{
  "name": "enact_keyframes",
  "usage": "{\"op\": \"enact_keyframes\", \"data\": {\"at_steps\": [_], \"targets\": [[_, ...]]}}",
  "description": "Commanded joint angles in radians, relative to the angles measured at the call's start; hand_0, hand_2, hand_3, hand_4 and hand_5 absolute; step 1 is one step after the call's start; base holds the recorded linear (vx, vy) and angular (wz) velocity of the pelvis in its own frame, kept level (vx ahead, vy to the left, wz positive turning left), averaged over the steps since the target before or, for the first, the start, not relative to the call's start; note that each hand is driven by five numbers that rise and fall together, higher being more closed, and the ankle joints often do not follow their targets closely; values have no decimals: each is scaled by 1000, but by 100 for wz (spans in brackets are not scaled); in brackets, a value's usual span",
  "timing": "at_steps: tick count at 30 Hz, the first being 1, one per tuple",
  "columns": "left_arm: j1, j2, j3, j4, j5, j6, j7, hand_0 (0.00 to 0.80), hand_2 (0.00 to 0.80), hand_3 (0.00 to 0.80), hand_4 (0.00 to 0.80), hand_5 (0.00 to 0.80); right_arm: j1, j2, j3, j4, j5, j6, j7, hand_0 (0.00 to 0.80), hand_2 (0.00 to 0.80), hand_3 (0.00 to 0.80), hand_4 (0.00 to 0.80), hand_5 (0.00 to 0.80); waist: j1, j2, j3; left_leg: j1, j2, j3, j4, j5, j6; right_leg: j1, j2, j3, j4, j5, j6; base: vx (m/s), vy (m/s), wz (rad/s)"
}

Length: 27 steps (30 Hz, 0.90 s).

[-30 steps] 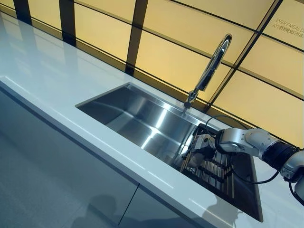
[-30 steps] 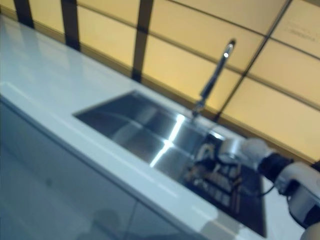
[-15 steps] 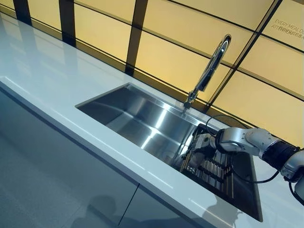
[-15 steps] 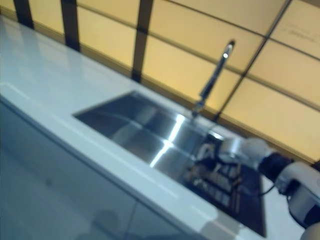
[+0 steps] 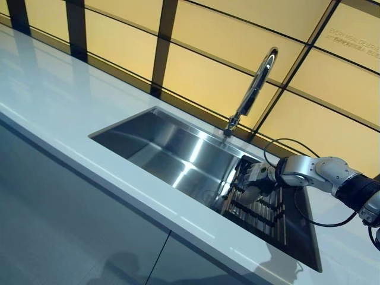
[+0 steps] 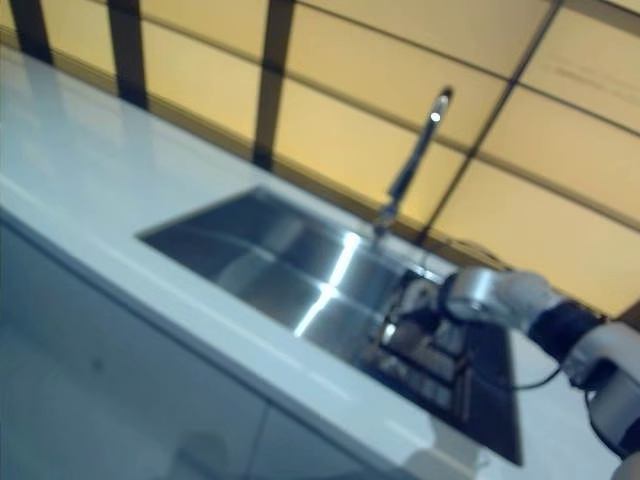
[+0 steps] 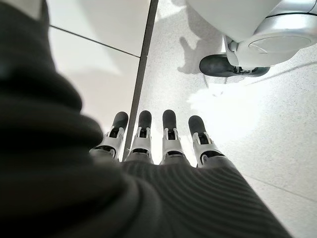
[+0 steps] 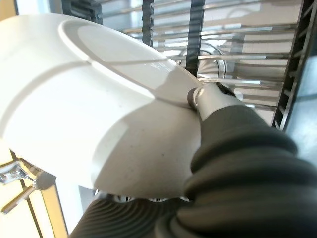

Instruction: Take plates into dishwasher

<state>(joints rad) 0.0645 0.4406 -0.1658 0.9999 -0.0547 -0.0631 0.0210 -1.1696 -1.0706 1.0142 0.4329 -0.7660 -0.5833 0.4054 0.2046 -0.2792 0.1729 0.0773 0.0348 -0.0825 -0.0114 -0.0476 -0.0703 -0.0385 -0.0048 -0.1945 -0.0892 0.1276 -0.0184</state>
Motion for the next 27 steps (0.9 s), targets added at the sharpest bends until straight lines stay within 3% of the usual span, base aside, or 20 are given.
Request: {"op": "enact_keyframes", "data": {"at_steps": [1, 12, 18, 23, 27], "targets": [[-26, -4, 16, 25, 1, -32, 10, 0, 0, 0, 0, 0, -38, -96, -26, 4, -38, 51, -23, 800, 800, 800, 800, 800, -10, 13, -46, -51, 18, 8, -76, 73, 29, 123, -52, -27, 2, -81, 106, 4, 67, -4], [-17, -19, 25, 53, -8, -48, 14, 0, 0, 0, 0, 0, -70, -149, -38, -6, -90, 126, -106, 800, 800, 800, 800, 800, -43, 15, -65, -19, -16, 21, -76, 45, 56, 116, -68, 28, 2, -58, 126, -16, 89, -14], [-22, -22, 36, 64, -26, -48, 19, 0, 0, 0, 0, 0, -58, -182, -105, -7, -43, 250, -193, 800, 800, 800, 800, 800, -73, 23, -67, -9, -41, 43, -63, 28, 79, 100, -86, 76, 2, -25, 146, -57, 128, -30], [-44, -20, 34, 77, -35, -55, 15, 0, 0, 0, 0, 0, 16, -206, -239, 20, 7, 352, -296, 800, 800, 800, 800, 800, -106, 48, -55, -11, -60, 52, -41, 19, 100, 55, -116, 116, 52, 1, 172, -87, 155, -21], [-55, -16, 17, 92, -34, -65, 12, 0, 0, 0, 0, 0, 68, -224, -340, 45, 192, 435, -373, 800, 800, 800, 800, 800, -123, 64, -48, -18, -73, 45, -14, 6, 110, 20, -129, 146, 82, 21, 184, -51, 145, -31]]}}
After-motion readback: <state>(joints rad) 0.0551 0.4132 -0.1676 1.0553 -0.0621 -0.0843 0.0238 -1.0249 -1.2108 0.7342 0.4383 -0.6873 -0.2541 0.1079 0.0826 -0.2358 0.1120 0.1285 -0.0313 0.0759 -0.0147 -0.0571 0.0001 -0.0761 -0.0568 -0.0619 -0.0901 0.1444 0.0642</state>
